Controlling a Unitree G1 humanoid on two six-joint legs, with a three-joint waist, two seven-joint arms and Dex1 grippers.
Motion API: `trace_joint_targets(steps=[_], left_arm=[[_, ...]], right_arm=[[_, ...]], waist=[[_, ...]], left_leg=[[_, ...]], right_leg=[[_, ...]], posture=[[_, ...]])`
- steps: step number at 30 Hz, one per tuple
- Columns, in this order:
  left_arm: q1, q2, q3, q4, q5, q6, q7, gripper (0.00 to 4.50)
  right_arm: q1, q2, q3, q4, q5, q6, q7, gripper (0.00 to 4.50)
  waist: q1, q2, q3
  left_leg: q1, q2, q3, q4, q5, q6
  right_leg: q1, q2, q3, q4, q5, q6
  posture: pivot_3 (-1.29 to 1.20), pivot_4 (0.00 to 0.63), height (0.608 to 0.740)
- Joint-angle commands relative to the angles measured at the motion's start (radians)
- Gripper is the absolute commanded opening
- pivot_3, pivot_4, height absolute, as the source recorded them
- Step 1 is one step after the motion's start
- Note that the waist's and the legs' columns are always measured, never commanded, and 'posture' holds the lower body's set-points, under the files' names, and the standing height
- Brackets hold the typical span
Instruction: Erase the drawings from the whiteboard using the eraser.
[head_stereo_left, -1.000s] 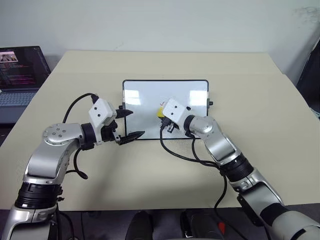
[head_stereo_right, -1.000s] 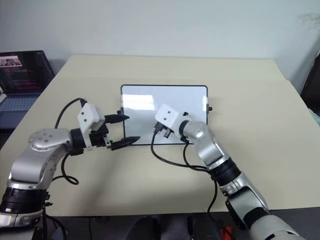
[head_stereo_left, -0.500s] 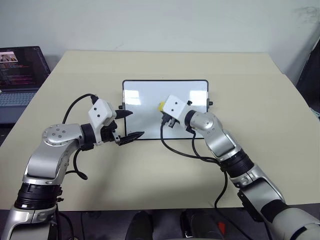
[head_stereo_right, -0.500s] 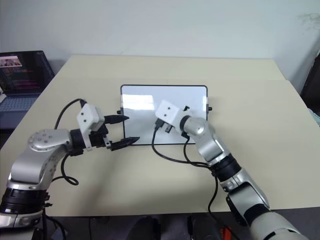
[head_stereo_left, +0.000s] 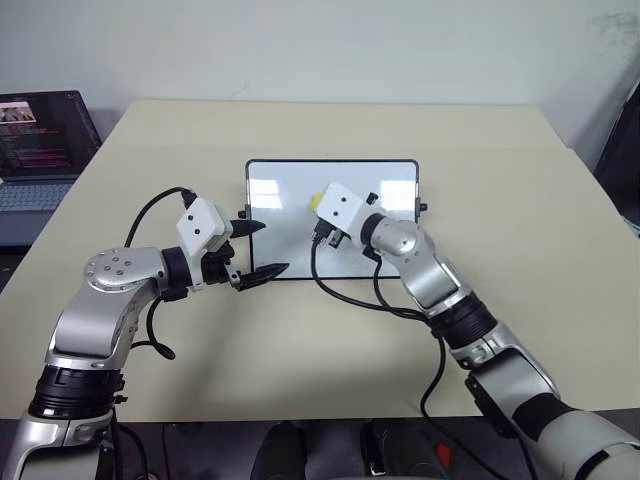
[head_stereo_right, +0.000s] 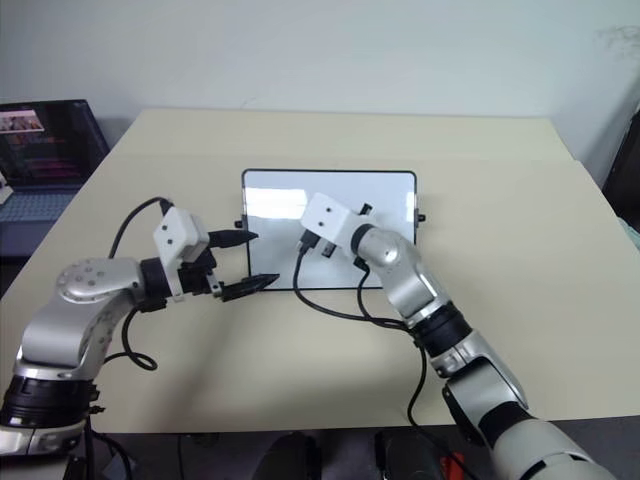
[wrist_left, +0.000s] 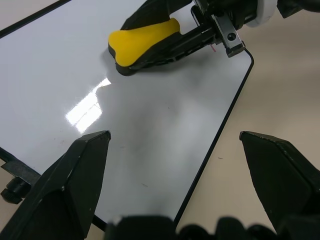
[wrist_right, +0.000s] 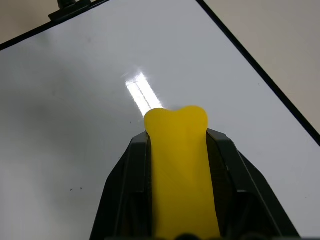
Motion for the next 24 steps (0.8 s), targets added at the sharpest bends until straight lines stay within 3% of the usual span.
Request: trace_joint_targets(steps=[1,6,15,21,24], left_arm=[[-0.001,0.008,0.023,-0.036,-0.011,-0.008,0.0,4.5],[-0.006,0.003,0.013,-0.032,-0.011,-0.01,-0.004,4.5],[-0.02,-0.004,0.004,-0.02,-0.009,-0.015,-0.012,4.5],[-0.025,-0.006,0.0,-0.016,-0.008,-0.015,-0.015,4.5],[-0.029,-0.01,-0.003,-0.013,-0.006,-0.016,-0.017,4.5]], right_arm=[[0.029,-0.034,-0.016,-0.022,-0.013,0.032,0.013,1.12],[0.007,-0.054,-0.086,-0.004,-0.012,0.021,-0.058,1.12],[0.067,-0.084,-0.029,-0.083,0.007,0.111,0.096,1.12],[0.001,-0.058,-0.083,-0.019,-0.033,0.039,-0.046,1.12],[0.005,-0.068,-0.069,-0.017,-0.015,0.05,-0.013,1.12]], waist=[[0.002,0.0,0.0],[0.004,0.0,0.0],[0.011,0.0,0.0],[0.01,0.0,0.0],[0.01,0.0,0.0]], left_leg=[[0.0,0.0,0.0,0.0,0.0,0.0],[0.001,0.0,0.0,0.001,0.0,0.0],[0.001,0.0,0.0,0.001,0.0,0.0],[0.002,0.0,0.001,0.001,0.0,0.0],[0.002,0.0,0.001,0.001,0.001,0.0]], right_leg=[[0.0,0.0,0.0,0.001,0.0,0.0],[0.0,0.0,-0.001,0.003,0.0,0.0],[0.001,0.0,0.0,0.003,0.0,0.0],[0.001,0.0,0.0,0.003,0.0,0.0],[0.001,0.0,0.0,0.004,0.001,0.0]], posture=[[0.0,0.15,0.74],[0.0,0.15,0.74],[0.0,0.15,0.74],[0.0,0.15,0.74],[0.0,0.15,0.74]])
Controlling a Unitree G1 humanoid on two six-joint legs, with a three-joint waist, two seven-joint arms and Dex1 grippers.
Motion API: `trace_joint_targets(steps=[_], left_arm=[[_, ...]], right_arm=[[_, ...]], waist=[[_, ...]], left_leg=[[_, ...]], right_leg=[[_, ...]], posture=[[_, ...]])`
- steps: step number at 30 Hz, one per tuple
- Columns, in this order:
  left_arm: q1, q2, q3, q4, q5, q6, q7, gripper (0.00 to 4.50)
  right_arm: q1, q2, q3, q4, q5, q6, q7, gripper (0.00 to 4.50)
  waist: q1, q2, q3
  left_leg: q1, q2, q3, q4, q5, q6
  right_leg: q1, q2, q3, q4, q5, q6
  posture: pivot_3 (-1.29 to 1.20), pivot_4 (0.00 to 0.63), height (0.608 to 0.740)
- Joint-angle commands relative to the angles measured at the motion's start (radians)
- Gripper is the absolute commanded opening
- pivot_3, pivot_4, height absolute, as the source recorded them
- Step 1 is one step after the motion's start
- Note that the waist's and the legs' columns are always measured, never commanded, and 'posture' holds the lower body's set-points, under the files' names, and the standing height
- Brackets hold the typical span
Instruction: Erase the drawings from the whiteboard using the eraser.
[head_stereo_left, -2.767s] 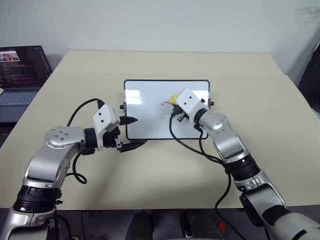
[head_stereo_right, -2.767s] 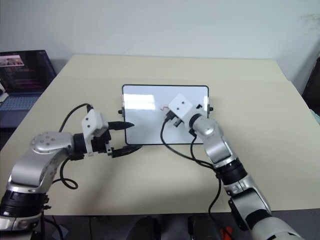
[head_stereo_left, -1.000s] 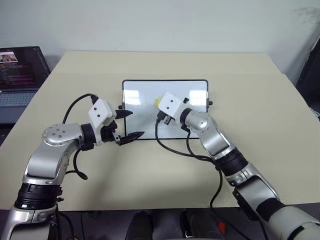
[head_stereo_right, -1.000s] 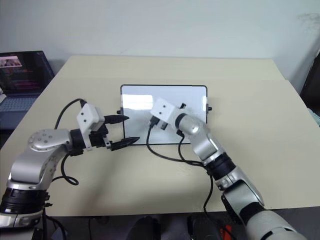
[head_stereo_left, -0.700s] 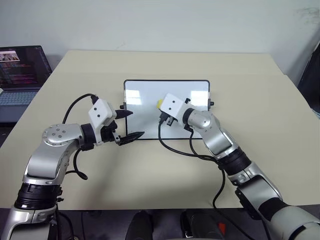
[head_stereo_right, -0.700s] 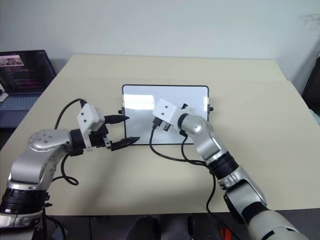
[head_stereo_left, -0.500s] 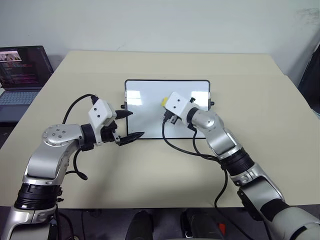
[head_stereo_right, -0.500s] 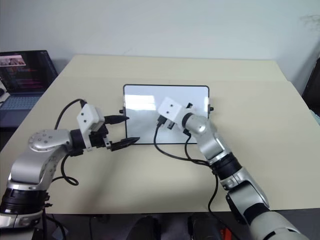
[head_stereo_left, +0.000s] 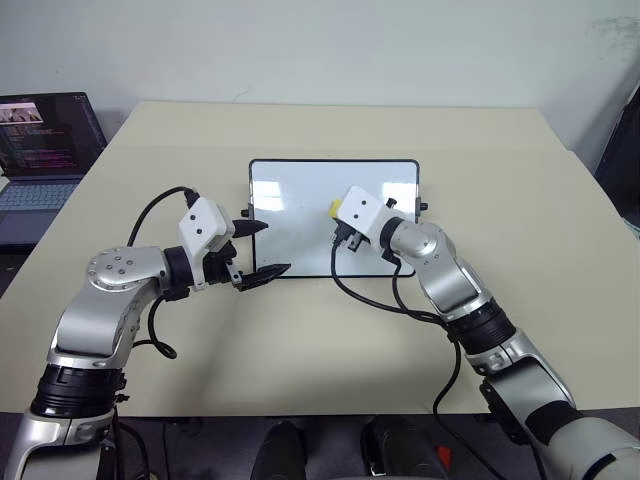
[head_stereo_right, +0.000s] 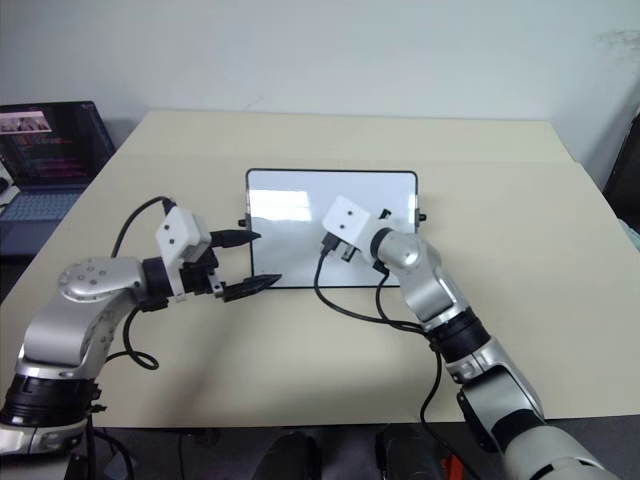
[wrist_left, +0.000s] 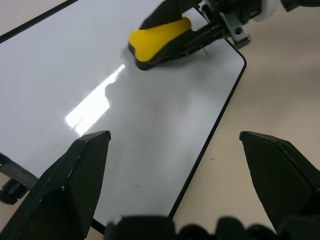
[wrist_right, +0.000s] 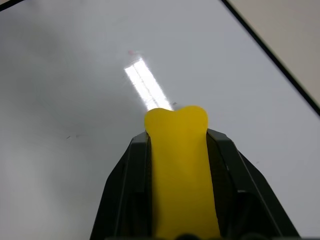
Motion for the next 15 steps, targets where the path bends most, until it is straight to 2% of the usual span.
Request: trace_joint_targets(steps=[1,5,10,15], left_arm=[[-0.018,-0.005,0.004,-0.013,-0.005,-0.016,-0.002,4.5],[-0.023,-0.014,-0.002,-0.006,0.001,-0.021,-0.005,4.5],[-0.064,-0.035,-0.023,0.027,0.01,-0.048,-0.014,4.5],[-0.113,-0.066,-0.063,0.048,0.011,-0.071,-0.036,4.5]], right_arm=[[0.0,-0.024,-0.013,0.01,-0.008,0.016,0.016,1.12],[0.055,-0.032,-0.001,-0.054,0.017,0.054,0.071,1.12],[0.084,0.007,-0.118,-0.173,0.083,0.043,0.003,1.12],[0.235,-0.013,-0.218,-0.499,0.162,0.166,0.02,1.12]], waist=[[0.001,0.0,0.0],[0.002,0.0,0.0],[0.006,0.0,0.0],[0.013,0.0,0.0]], left_leg=[[0.0,0.0,0.0,0.0,0.0,0.0],[-0.001,0.0,0.0,0.0,0.0,0.0],[-0.001,0.0,0.0,0.0,0.0,0.0],[-0.004,0.0,-0.001,-0.001,0.0,0.0]], right_leg=[[0.0,0.0,0.0,0.0,0.0,0.0],[0.0,0.0,0.0,-0.001,0.0,0.0],[0.0,0.0,-0.001,-0.001,0.0,0.0],[-0.001,0.0,-0.001,-0.005,0.0,0.0]], posture=[[0.0,0.15,0.74],[0.0,0.15,0.74],[0.0,0.15,0.74],[0.0,0.15,0.74]])
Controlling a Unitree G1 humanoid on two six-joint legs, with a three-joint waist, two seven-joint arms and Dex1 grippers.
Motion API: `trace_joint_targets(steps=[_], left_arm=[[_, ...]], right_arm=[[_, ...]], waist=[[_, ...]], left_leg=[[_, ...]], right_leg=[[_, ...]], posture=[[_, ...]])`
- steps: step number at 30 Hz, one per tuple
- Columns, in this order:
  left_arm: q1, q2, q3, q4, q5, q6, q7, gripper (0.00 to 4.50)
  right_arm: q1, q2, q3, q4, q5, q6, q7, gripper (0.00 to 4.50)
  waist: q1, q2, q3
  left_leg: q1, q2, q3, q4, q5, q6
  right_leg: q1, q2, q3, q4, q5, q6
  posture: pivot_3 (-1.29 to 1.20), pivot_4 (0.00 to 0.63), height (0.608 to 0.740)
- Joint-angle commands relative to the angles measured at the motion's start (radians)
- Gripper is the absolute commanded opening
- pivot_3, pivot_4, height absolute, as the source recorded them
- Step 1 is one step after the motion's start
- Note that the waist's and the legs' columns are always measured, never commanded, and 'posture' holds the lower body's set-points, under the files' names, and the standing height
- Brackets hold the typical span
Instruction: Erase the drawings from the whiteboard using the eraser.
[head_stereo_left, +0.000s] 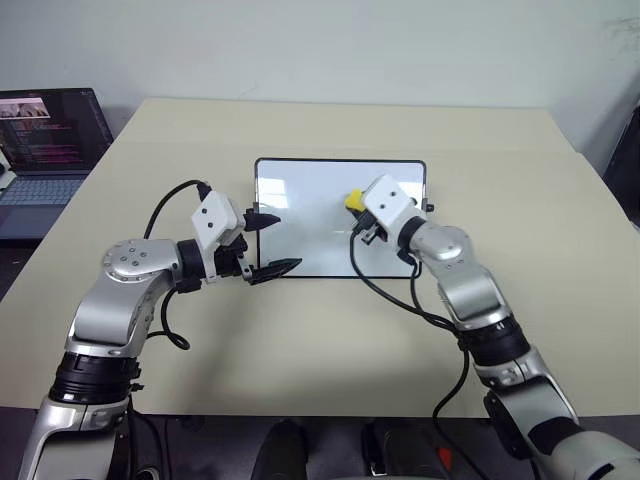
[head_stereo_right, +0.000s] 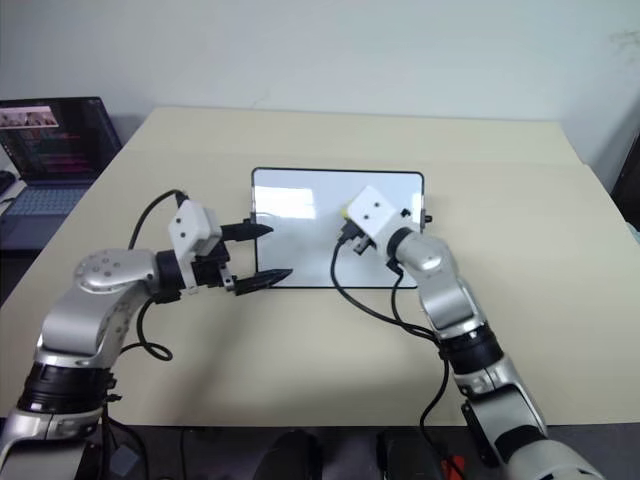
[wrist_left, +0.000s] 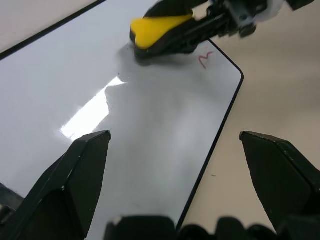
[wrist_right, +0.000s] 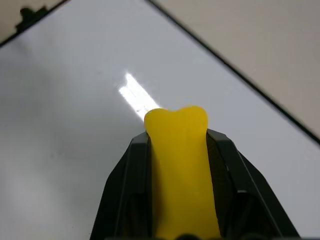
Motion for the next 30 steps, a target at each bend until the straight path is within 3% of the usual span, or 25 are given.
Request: trace_joint_targets(steps=[1,7,12,17,24,30], left_arm=[[-0.041,-0.014,-0.017,-0.002,0.003,-0.029,-0.015,4.5],[-0.088,-0.034,-0.073,0.05,0.028,-0.077,-0.064,4.5],[-0.131,-0.044,-0.105,0.107,0.055,-0.116,-0.107,4.5],[-0.158,-0.041,-0.124,0.164,0.082,-0.157,-0.142,4.5],[-0.174,-0.051,-0.127,0.181,0.086,-0.165,-0.157,4.5],[-0.166,-0.046,-0.121,0.169,0.082,-0.157,-0.163,4.5]], right_arm=[[0.074,-0.016,-0.062,-0.22,0.048,0.086,0.004,1.12],[0.324,-0.089,-0.09,-0.459,0.045,0.192,-0.016,1.12],[0.464,-0.139,-0.036,-0.506,0.015,0.196,-0.038,1.12],[0.42,-0.118,0.013,-0.444,-0.024,0.189,-0.095,1.12],[0.293,-0.063,-0.011,-0.279,-0.067,0.141,-0.215,1.12],[0.282,-0.069,0.01,-0.187,-0.06,0.12,-0.202,1.12]], waist=[[-0.001,0.0,0.0],[-0.002,0.0,0.0],[-0.01,0.0,0.0],[-0.018,0.0,0.0],[-0.017,0.0,0.0],[-0.013,0.0,0.0]], left_leg=[[0.0,0.0,0.0,0.0,0.0,0.0],[0.0,0.0,0.0,0.0,0.0,0.0],[0.002,-0.001,0.002,0.0,0.0,0.0],[0.003,-0.001,0.002,0.0,0.0,0.0],[0.002,-0.001,0.002,0.001,0.0,0.0],[0.001,-0.001,0.002,0.0,0.0,0.0]], right_leg=[[0.0,0.0,0.0,-0.001,0.0,0.0],[0.0,0.0,0.002,-0.001,0.0,0.0],[0.0,0.002,0.002,0.0,-0.001,0.001],[0.0,0.006,0.002,0.001,-0.003,0.004],[0.0,0.007,0.002,0.0,0.0,0.001],[0.0,0.006,0.002,0.0,0.0,0.0]], posture=[[0.0,0.15,0.74],[0.0,0.15,0.74],[0.0,0.15,0.74],[0.0,0.15,0.74],[0.0,0.15,0.74],[0.0,0.15,0.74]])
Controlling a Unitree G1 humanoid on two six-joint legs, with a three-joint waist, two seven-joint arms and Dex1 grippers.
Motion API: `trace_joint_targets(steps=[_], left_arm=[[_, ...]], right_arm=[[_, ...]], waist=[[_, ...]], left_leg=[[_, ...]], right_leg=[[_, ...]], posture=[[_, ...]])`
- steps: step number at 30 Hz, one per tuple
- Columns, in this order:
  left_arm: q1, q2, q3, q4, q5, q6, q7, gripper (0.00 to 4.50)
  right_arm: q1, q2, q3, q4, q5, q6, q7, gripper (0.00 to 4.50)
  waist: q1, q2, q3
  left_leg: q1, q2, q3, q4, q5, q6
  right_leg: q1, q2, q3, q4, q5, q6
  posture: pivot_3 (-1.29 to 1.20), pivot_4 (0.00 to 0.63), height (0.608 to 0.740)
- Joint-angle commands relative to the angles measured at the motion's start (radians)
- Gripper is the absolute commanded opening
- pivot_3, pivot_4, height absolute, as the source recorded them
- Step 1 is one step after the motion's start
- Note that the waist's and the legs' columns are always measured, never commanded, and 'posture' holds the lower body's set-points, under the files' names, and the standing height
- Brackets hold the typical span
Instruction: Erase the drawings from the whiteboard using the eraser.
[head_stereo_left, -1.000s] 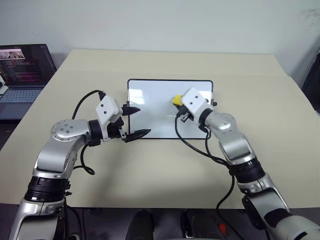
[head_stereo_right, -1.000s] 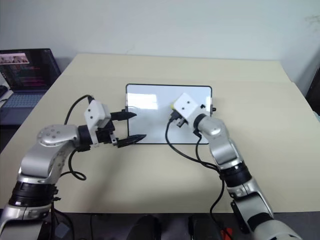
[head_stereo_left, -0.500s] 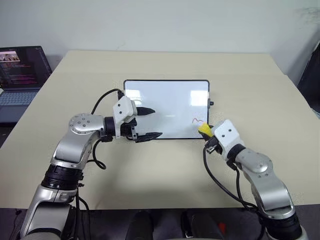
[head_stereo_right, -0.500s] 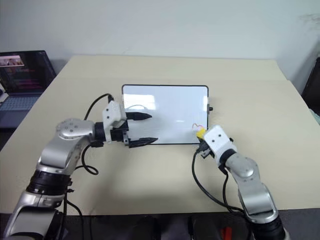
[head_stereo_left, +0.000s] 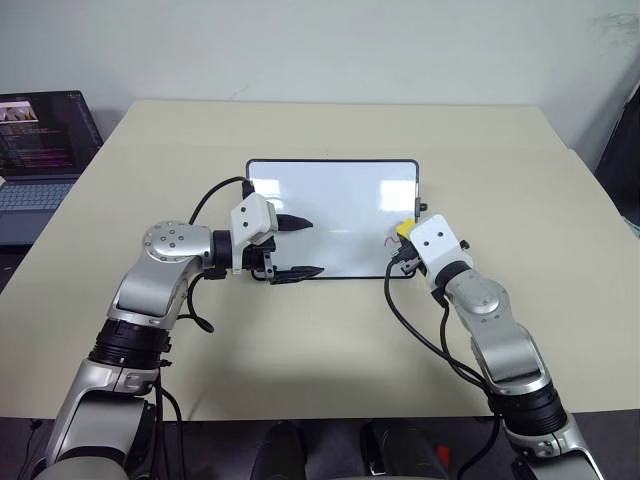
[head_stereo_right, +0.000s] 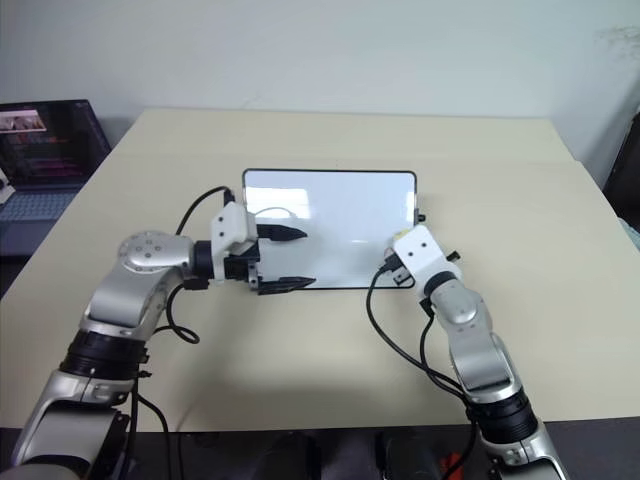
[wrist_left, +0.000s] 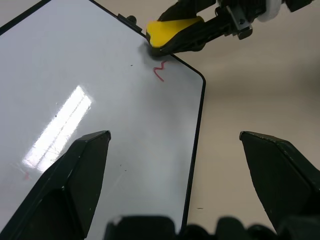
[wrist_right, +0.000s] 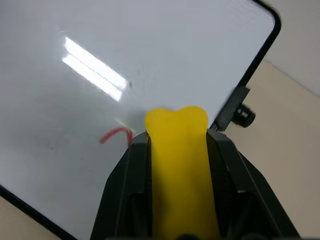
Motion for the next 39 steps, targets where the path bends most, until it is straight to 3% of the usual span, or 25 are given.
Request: trace_joint_targets(steps=[1,7,14,26,31,39], left_arm=[[-0.013,0.004,0.015,-0.024,-0.002,-0.005,-0.004,4.5],[-0.012,0.005,0.016,-0.026,-0.002,0.001,-0.001,4.5],[-0.015,0.008,0.018,-0.017,0.0,0.001,-0.002,4.5],[-0.01,0.013,0.021,-0.021,-0.002,0.001,-0.003,4.5],[-0.015,0.01,0.018,-0.016,-0.001,0.0,-0.005,4.5],[-0.019,0.006,0.015,-0.012,-0.001,-0.005,-0.008,4.5]], right_arm=[[-0.002,-0.009,0.013,-0.006,0.007,-0.01,0.029,1.12],[0.012,-0.012,0.066,-0.017,0.015,0.022,0.092,1.12],[-0.044,0.011,0.023,0.03,-0.028,-0.037,-0.002,1.12],[-0.015,-0.009,0.09,0.019,-0.004,0.058,0.119,1.12],[-0.062,-0.007,0.021,0.061,-0.053,0.007,0.018,1.12],[-0.002,-0.068,0.02,0.022,-0.018,0.07,0.089,1.12]], waist=[[-0.001,0.0,0.0],[-0.001,0.0,0.0],[-0.002,0.0,0.0],[-0.002,-0.001,0.0],[-0.003,-0.001,0.0],[0.005,-0.001,-0.001]], left_leg=[[0.0,0.0,0.0,0.0,0.0,0.0],[0.001,0.0,0.0,0.001,0.0,0.0],[0.001,0.0,0.0,0.001,0.0,0.0],[0.002,0.0,0.0,0.001,0.0,0.0],[0.002,0.0,0.0,0.002,0.0,0.0],[0.002,0.0,0.0,0.002,0.0,0.0]], right_leg=[[0.0,0.0,0.0,0.0,0.0,0.0],[0.0,0.001,0.0,0.002,0.0,0.0],[0.0,0.001,0.0,0.002,0.0,0.0],[0.0,0.001,0.0,0.003,0.0,0.0],[0.0,0.001,0.0,0.003,0.0,0.0],[0.001,0.001,0.0,0.003,0.0,0.0]], posture=[[0.0,0.15,0.74],[0.0,0.15,0.74],[0.0,0.15,0.74],[0.0,0.15,0.74],[0.0,0.15,0.74],[0.0,0.15,0.74]])
